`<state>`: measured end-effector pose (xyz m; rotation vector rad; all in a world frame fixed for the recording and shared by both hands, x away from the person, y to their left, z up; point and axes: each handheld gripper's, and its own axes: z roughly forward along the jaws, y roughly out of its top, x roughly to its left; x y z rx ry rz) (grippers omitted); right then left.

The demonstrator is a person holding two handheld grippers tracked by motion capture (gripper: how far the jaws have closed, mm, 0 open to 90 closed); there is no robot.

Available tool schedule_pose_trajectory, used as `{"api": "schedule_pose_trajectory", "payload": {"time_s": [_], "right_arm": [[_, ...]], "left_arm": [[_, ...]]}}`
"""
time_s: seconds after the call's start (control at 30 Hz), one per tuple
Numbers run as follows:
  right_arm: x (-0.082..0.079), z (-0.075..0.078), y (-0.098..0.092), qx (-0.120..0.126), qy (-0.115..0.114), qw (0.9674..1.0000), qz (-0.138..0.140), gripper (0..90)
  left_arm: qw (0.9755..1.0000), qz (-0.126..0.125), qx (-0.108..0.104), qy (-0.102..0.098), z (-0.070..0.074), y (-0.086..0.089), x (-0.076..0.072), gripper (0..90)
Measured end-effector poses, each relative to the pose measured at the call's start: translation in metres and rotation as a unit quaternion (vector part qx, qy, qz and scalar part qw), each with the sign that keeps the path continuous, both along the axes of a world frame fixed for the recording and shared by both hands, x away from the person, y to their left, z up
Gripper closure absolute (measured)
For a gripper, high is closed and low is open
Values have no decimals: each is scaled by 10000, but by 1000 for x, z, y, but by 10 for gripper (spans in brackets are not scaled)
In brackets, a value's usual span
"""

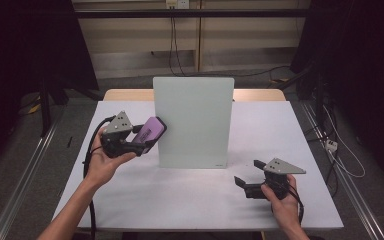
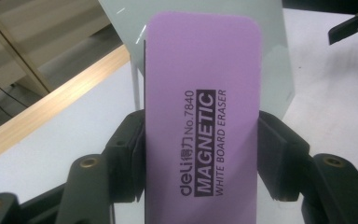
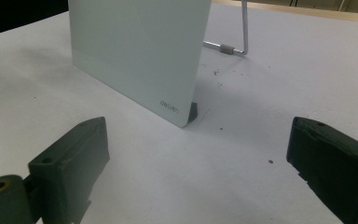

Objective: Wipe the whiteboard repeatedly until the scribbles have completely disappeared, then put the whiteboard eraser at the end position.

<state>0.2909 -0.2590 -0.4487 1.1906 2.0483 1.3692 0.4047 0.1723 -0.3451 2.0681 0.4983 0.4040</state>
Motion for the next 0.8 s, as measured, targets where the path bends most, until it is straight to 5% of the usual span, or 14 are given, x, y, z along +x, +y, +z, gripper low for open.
{"api": "schedule_pose_trajectory", "payload": {"time_s": [0.27,0.8], "right_arm": [[2,0,0,15,21,10000,-32,56],[2,-1,-1,27,37,10000,-19,56]], "left_arm": [[9998,-82,-62,154,-2,-1,-3,410],[9984,-361,262,347,-7,-21,-12,410]]}}
